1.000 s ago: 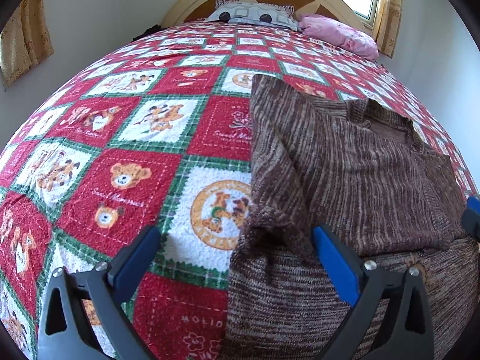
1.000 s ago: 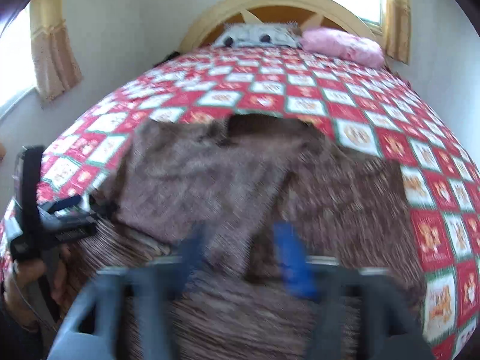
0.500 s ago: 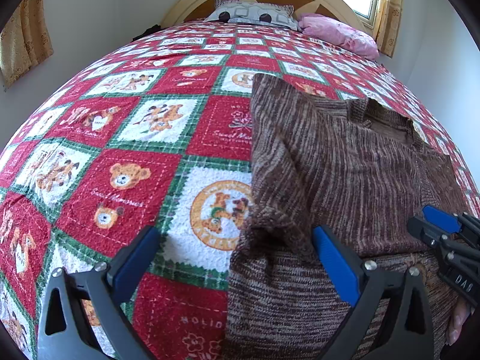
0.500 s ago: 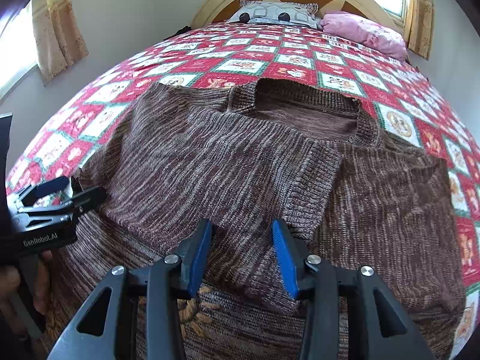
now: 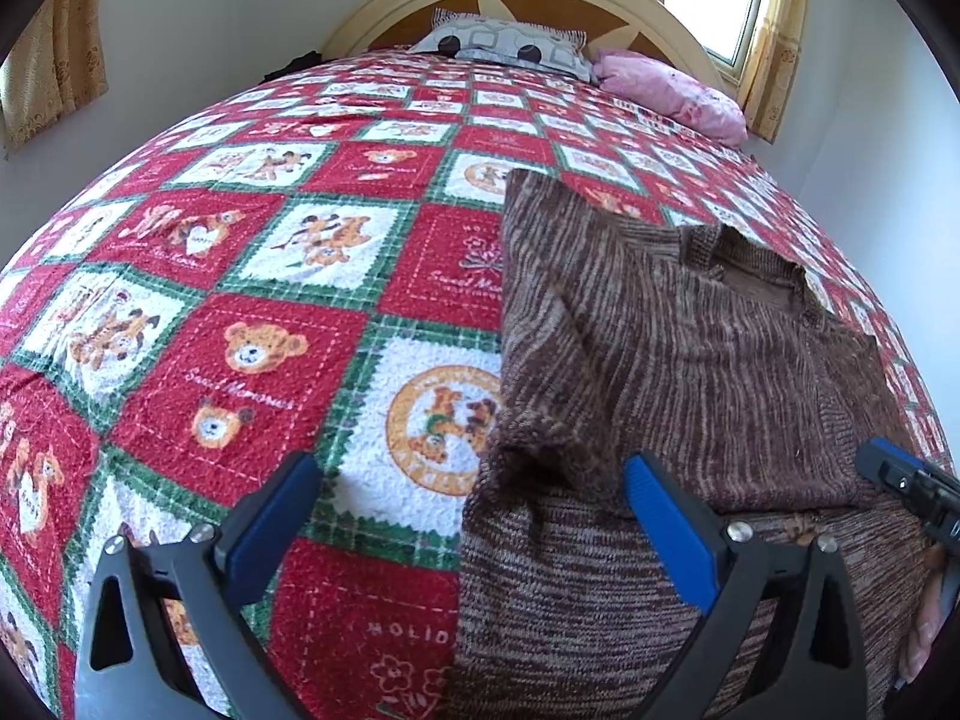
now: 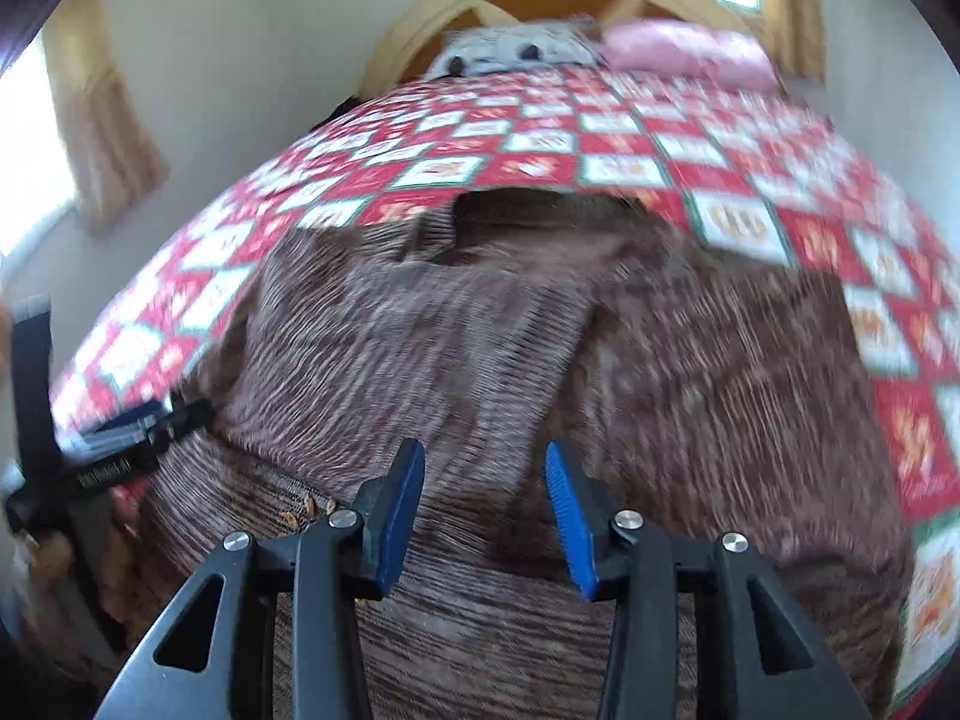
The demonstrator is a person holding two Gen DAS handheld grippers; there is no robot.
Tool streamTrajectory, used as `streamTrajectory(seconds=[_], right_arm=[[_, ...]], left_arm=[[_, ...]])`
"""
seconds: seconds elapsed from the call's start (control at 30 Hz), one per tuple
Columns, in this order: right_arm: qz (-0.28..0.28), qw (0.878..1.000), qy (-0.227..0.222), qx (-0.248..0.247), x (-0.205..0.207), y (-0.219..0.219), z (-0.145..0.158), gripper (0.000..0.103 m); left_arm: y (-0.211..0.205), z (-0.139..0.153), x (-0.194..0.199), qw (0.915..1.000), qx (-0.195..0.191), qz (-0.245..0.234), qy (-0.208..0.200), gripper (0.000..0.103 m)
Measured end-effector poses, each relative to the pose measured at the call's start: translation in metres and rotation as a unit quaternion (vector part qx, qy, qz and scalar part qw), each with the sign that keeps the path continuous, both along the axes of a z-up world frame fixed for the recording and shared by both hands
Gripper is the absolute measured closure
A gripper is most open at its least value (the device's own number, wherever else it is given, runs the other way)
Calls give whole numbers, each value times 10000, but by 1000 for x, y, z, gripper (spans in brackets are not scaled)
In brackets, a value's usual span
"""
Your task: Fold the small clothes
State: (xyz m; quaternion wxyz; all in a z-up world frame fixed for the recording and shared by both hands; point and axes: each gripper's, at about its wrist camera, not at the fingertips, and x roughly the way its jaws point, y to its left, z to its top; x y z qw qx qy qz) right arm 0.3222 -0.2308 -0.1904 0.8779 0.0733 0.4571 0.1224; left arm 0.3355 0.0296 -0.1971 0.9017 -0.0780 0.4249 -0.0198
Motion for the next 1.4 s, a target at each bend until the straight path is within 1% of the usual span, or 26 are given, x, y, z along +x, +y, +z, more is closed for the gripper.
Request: streamTrajectory(seconds=[0.03,0.07,0.1,0.13,0.2,0.23,0.27,0.33,0.5,0.6,0.63,0.67,0.7,0.77,0.8,0.87,0.9,0.93,0.97,1.03,1.1,1.13,1.17,1.23,1.3,1.4], right_arm=[[50,9999,87,85,1,1,-3,59],[73,9999,107,60,2,4,-4,59],[93,9999,95,-62,3,9,-6,59],[109,9998,84,-119,3,12,-7,62],[128,9996,28,-236,3,18,-7,78],[82,9990,0,-449,4,21,-7,97],[70,9986,-21,-522,4,21,-7,98],[42,9977,-65,-667,5,17,-5,99],[-34,9966,-104,-822,2,1,-9,100],[242,9985,-87,-482,2,-10,-5,99],[289,9982,-136,-510,1,-12,-3,97],[270,9978,-187,-573,-1,-16,0,93],[168,9975,-260,-633,-3,-27,5,92],[-36,9980,-288,-566,-8,-47,10,92],[-236,9977,-322,-556,-12,-64,14,92],[-550,9948,-301,-799,-16,-83,16,92],[-734,9914,-142,-1074,-17,-93,11,92],[-768,9899,49,-1189,-15,-98,4,91],[-723,9902,93,-1193,-16,-100,0,91],[-694,9886,-85,-1330,-24,-95,3,91],[-664,9878,-114,-1402,-27,-85,7,87],[-522,9902,-158,-1284,-29,-77,10,80],[-385,9922,-171,-1177,-29,-70,11,58],[-127,9946,-268,-992,-30,-52,15,31],[102,9950,-396,-908,-26,-29,21,31],[733,9925,-540,-818,-14,29,31,31]], left_arm=[[-1,0,0,10000,26,-1,2,0],[-1,0,1,10000,27,-1,2,0],[-1,0,0,10000,11,-1,-1,0],[-1,0,1,10000,-15,-1,-2,0],[-1,0,2,10000,-25,-3,-3,0],[-1,0,1,10000,-29,-5,-11,0],[-1,1,1,10000,-39,-6,-13,0],[1,1,1,10000,-64,-5,-22,0],[5,2,-3,9998,-208,3,-80,0],[6,2,-3,9996,-260,14,-72,0],[5,2,-2,9997,-235,9,-69,0],[4,2,-2,9998,-211,2,-69,0],[4,2,-2,9998,-205,-3,-68,0],[5,1,-1,9997,-222,-6,-61,0],[5,1,-1,9997,-220,-8,-53,0],[2,0,2,9999,-116,-18,10,0],[0,-1,3,10000,-44,-27,32,0],[-2,-1,4,10000,34,-33,55,0],[-3,-1,3,10000,73,-34,56,0],[-1,1,-1,10000,69,12,10,0],[3,1,-5,9999,88,122,23,0],[6,1,-8,9998,80,197,53,0],[9,1,-10,9996,73,262,47,0],[16,2,-14,9992,-11,403,33,0],[22,2,-18,9982,-25,591,53,0],[27,2,-32,9962,102,863,48,0]])
